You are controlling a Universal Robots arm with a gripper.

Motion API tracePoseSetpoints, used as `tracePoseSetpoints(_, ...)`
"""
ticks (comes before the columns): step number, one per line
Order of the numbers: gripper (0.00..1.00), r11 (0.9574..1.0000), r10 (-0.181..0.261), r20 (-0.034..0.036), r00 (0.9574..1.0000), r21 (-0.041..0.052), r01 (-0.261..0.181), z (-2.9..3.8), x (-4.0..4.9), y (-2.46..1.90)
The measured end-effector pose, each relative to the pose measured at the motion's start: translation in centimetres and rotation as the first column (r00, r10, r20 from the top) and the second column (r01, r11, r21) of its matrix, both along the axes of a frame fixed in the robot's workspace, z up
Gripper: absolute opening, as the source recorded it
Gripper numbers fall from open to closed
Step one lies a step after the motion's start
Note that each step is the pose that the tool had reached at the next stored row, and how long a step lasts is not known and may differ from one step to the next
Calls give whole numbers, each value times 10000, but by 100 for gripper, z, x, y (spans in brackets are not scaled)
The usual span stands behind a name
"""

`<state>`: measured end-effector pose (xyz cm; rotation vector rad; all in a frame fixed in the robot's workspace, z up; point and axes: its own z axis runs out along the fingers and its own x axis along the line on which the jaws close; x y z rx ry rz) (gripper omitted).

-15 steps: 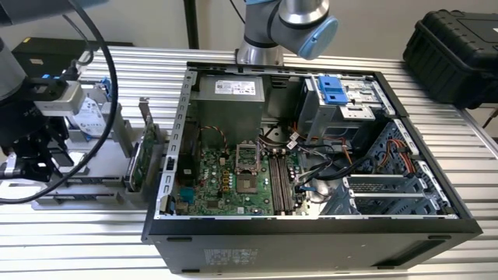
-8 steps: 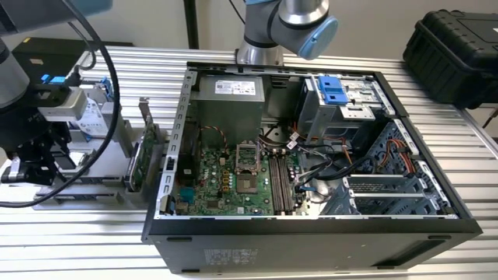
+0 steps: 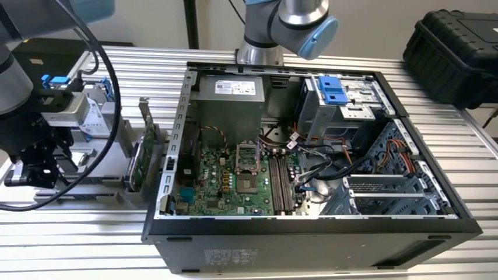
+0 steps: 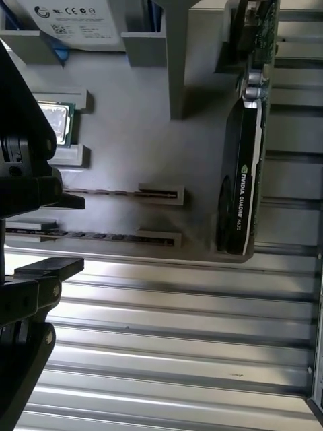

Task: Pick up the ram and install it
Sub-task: 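Pick up the ram and move it above insertion slot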

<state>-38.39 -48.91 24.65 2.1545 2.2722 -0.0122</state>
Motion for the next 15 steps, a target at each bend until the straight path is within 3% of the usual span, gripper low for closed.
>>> tracePoseSetpoints(15,100,10000,-1,0,10000,-9,1,-32,0,0)
